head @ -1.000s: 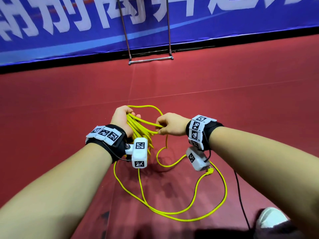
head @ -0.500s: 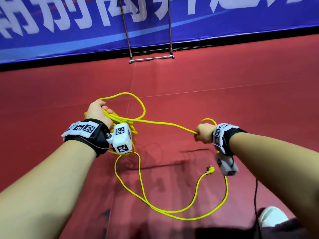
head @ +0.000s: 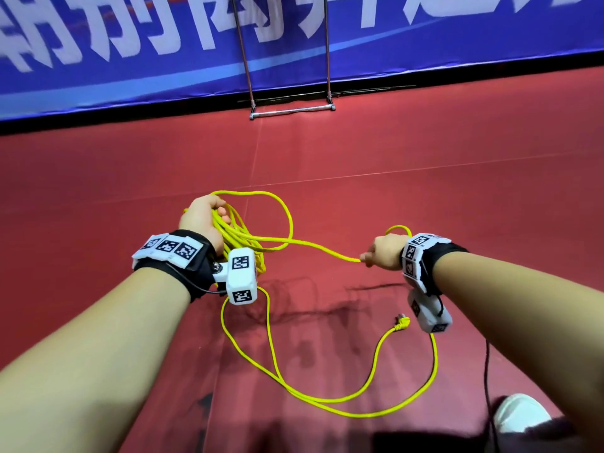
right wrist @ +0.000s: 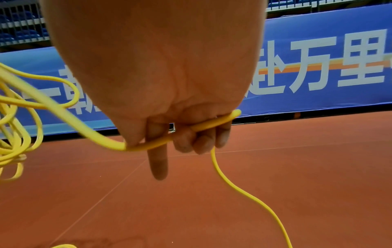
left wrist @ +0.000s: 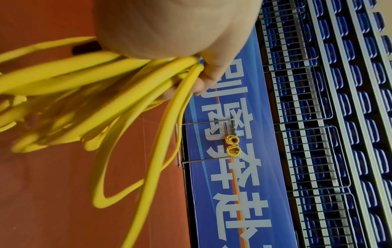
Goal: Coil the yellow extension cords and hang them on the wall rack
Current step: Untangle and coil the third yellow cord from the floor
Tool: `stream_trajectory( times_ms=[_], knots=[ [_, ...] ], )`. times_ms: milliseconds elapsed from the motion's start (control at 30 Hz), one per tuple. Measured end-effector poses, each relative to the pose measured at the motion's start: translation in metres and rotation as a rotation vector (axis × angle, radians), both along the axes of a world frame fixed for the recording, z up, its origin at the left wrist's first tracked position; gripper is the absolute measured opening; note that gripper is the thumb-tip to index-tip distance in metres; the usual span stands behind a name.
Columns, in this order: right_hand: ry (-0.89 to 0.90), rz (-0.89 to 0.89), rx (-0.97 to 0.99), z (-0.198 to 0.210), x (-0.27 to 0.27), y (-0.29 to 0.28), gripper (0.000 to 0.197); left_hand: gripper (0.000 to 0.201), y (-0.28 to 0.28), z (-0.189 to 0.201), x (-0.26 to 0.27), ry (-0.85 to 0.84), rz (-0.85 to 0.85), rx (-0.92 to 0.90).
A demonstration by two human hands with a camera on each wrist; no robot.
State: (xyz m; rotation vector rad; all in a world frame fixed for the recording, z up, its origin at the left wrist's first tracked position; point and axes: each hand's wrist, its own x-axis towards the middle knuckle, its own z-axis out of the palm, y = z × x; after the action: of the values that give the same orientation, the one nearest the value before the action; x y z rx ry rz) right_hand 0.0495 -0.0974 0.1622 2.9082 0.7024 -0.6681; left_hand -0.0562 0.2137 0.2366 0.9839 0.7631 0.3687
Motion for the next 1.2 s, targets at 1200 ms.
stream_trajectory(
  times_ms=[1200],
  knots=[
    [0.807,-0.619,1.356,0.067,-0.022,0.077,0.039,0.022,-0.091,0.009,0.003,0.246,-0.554,0.223]
  ],
)
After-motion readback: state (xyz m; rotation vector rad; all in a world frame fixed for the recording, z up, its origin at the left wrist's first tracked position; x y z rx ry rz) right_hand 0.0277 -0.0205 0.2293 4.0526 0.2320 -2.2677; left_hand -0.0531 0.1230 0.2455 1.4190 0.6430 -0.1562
